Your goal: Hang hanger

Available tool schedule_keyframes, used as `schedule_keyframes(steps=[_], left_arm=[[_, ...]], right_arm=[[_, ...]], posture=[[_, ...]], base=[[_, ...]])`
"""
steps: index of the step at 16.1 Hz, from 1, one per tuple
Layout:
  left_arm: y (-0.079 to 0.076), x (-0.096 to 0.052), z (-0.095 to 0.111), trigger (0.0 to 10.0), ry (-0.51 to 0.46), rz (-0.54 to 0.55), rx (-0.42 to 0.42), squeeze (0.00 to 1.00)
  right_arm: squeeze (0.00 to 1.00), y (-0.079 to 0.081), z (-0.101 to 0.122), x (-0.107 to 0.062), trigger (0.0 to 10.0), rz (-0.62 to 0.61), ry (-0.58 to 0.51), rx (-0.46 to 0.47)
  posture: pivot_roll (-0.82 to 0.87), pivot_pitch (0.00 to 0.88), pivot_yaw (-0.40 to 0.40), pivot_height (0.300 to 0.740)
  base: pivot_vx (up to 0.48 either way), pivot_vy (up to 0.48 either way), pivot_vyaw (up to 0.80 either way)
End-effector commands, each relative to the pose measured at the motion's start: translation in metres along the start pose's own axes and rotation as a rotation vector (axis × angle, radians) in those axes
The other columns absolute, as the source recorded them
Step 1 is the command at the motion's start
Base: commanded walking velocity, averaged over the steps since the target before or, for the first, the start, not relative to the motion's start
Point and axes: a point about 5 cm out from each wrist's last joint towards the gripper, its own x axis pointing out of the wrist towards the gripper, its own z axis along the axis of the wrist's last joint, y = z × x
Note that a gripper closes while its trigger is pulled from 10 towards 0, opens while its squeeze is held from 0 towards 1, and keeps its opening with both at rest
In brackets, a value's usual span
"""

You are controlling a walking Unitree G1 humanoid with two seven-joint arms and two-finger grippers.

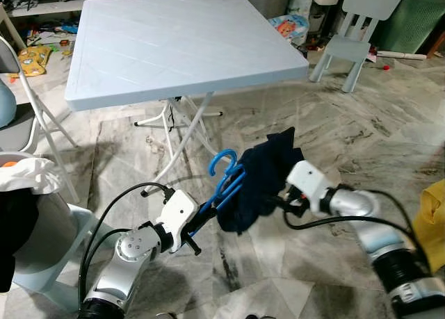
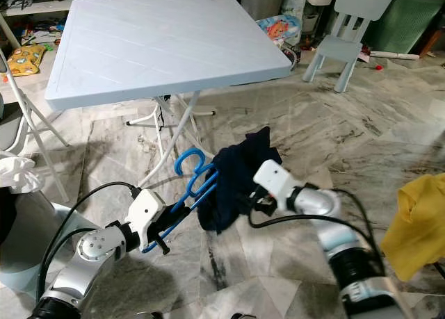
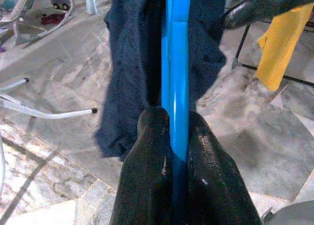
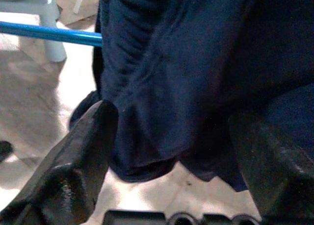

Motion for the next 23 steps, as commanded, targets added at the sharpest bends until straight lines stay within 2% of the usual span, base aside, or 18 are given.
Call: schedule_keyframes(steps=[1,6,7,14,18,23], left_arm=[[0.002,0.003,0.014,0.0,-0.06,-0.006,0.018,0.0],[-0.001,0.006,0.014,0.0,-0.065,-0.025,0.019,0.0],[-0.003,0.006,0.014,0.0,-0.065,-0.031,0.015,0.0],[-0.002,0.009,0.016,0.0,-0.067,-0.025,0.028,0.0],[-0.004,0.01,0.018,0.0,-0.074,-0.036,0.032,0.0],[0.0,0.009,0.02,0.0,-0.076,-0.035,0.04,0.0]], right_arm=[[0.0,0.0,0.0,0.0,0.0,-0.035,-0.009,0.058],[0.0,0.001,0.001,0.005,0.0,-0.106,-0.032,0.139],[0.0,0.0,0.002,0.006,0.0,-0.133,-0.045,0.181],[0.0,-0.005,0.002,0.006,0.0,-0.156,-0.043,0.203],[0.0,0.01,0.005,0.009,0.0,-0.134,-0.066,0.21],[0.0,0.019,0.005,0.011,0.0,-0.123,-0.077,0.23]], posture=[[0.01,0.071,-0.053,0.74],[0.01,0.068,-0.053,0.74],[0.01,0.067,-0.054,0.74],[0.0,0.067,-0.058,0.74],[0.0,0.097,-0.042,0.74],[0.0,0.112,-0.033,0.74]], base=[[0.0,0.0,0.0],[0.0,0.0,0.0],[0.0,0.0,0.0],[0.0,0.0,0.0],[0.0,0.0,0.0],[0.0,0.0,0.0]])
